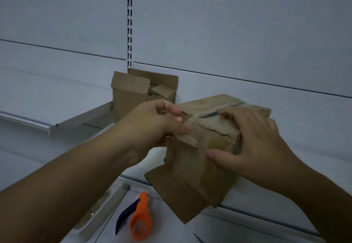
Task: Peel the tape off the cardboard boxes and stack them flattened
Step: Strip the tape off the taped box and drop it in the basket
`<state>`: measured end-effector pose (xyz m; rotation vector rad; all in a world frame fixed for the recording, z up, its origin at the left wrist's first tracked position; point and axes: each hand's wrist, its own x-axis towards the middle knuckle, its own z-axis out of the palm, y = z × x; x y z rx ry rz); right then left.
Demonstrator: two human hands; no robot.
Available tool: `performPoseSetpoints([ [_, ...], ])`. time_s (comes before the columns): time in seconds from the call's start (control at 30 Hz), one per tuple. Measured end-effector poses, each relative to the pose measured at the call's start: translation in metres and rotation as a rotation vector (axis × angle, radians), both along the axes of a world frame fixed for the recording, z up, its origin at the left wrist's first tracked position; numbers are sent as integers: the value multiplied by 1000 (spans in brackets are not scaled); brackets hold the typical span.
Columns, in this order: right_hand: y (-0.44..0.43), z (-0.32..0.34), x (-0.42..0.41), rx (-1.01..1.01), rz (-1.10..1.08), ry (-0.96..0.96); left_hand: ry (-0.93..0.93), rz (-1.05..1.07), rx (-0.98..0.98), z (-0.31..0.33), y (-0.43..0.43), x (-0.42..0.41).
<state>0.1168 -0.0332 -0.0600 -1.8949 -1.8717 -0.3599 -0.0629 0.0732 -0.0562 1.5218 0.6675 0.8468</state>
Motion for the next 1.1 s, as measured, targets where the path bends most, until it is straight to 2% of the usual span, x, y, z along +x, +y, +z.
performPoseSetpoints([
  [0.1, 4, 11, -13, 17, 27, -107, -36, -88, -116, 11, 5, 1],
  [0.17, 14, 20, -25, 54, 73, -211, -79, -151, -140, 15, 4, 3],
  [0.23, 25, 26, -35, 53, 182, -214, -100, -174, -125, 16, 2, 2],
  [0.3, 31, 34, -29, -16, 224, -19, -128, -41, 22, 13, 5, -4],
  [0.4, 39, 47, -12, -163, 192, 381, -167, 433, 551, 5, 7, -15],
  [0.47, 46, 55, -6, -264, 167, 637, -152, 378, 610, -3, -8, -8],
  [0.57, 56, 58, -6, -320, 164, 967, 82, 181, 548, -17, -36, 29],
  [0.63, 59, 56, -6, -255, 161, 1073, 108, 212, 603, -28, -40, 49],
  [0.73, 60, 52, 0, -116, 144, 1185, 39, 314, 661, -34, -30, 55],
  [0.87, 60, 50, 1, -22, 148, 1302, 19, 224, 821, -37, -20, 50],
  [0.97, 59, 49, 4, -4, 140, 1353, -17, 255, 821, -39, -19, 49],
  [1.1, 60, 52, 10, -102, 134, 1388, 25, 303, 1021, -49, -22, 53],
])
